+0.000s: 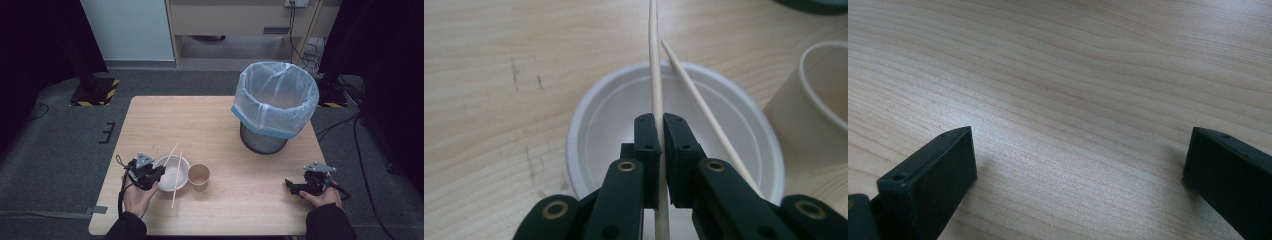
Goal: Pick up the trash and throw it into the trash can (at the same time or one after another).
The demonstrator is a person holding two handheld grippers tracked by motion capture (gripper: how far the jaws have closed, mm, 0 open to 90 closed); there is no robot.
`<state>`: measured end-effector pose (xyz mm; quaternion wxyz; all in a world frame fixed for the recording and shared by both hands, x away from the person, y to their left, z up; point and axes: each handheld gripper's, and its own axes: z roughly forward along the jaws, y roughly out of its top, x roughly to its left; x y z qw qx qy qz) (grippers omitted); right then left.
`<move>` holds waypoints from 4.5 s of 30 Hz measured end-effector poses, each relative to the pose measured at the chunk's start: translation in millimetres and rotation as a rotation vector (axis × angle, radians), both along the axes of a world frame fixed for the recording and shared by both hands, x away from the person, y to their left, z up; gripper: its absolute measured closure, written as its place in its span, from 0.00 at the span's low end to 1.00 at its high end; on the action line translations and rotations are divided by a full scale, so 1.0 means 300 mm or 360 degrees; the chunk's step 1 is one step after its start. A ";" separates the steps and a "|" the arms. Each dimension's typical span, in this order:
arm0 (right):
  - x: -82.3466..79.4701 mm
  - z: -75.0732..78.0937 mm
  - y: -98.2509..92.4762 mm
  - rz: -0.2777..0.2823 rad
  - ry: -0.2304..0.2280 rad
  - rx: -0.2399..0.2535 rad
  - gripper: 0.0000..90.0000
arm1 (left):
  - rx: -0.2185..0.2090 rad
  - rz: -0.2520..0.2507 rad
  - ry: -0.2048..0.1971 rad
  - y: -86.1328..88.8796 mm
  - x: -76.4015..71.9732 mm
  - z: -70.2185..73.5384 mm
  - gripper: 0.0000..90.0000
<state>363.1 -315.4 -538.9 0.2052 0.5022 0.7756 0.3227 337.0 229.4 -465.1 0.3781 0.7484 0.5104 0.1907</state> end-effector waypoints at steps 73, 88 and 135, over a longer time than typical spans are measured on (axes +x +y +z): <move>-0.001 0.000 0.003 0.0006 0.0003 0.0007 0.01 | -0.0269 -0.0330 -0.0794 -0.389 0.248 0.620 0.95; -0.003 -0.001 0.006 0.0013 -0.0002 0.0008 0.01 | -0.0346 -0.0425 -0.0868 -0.555 0.335 0.699 0.95; 0.000 0.000 0.005 0.0032 -0.0003 0.0001 0.01 | -0.0307 -0.0559 -0.0772 -0.999 0.654 0.683 0.95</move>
